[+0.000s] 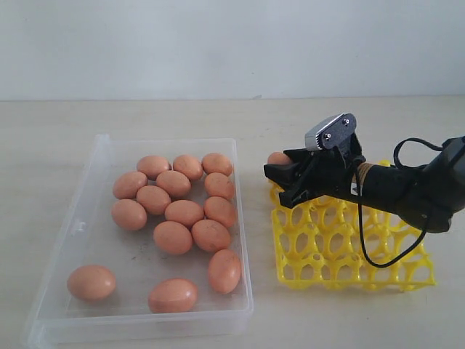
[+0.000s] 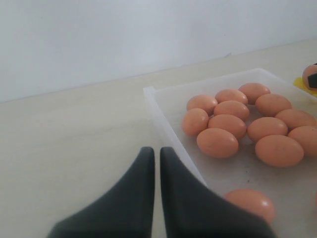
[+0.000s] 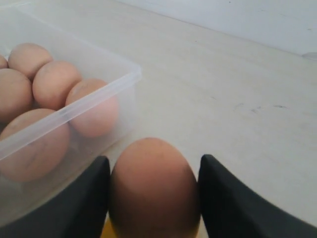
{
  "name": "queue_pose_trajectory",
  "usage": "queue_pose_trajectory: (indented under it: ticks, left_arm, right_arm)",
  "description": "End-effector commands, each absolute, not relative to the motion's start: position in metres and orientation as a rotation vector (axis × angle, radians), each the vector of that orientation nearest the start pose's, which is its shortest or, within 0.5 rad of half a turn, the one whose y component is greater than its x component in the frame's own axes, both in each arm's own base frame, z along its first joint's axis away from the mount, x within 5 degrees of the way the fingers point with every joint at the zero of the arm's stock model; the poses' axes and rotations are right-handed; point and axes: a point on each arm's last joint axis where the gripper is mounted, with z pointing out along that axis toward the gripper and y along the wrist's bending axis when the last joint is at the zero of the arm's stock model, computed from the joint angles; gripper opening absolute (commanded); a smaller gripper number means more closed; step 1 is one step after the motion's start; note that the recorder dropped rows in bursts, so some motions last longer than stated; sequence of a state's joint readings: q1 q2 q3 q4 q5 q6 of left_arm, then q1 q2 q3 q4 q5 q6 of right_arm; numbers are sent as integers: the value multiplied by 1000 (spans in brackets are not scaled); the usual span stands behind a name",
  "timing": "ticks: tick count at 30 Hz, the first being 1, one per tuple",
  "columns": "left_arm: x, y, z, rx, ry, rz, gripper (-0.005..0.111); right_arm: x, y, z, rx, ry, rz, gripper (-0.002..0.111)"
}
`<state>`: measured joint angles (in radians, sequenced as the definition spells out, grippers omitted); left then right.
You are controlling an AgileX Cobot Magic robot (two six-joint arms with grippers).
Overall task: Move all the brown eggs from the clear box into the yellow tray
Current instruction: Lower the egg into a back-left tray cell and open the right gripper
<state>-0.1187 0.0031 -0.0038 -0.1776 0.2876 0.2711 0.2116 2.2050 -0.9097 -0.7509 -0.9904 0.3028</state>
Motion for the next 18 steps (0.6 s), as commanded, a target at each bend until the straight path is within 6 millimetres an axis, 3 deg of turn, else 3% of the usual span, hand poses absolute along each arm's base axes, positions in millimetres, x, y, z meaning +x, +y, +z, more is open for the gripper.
queue_pose_trajectory:
  ticks: [1, 18]
  left_arm:
    - [54, -11, 188, 235, 1749, -60, 4]
    - [54, -11, 188, 235, 1749, -60, 4]
  right_arm:
    - [360, 127, 70, -739, 1812, 584, 53]
    - [362, 126, 77, -729, 1778, 568, 53]
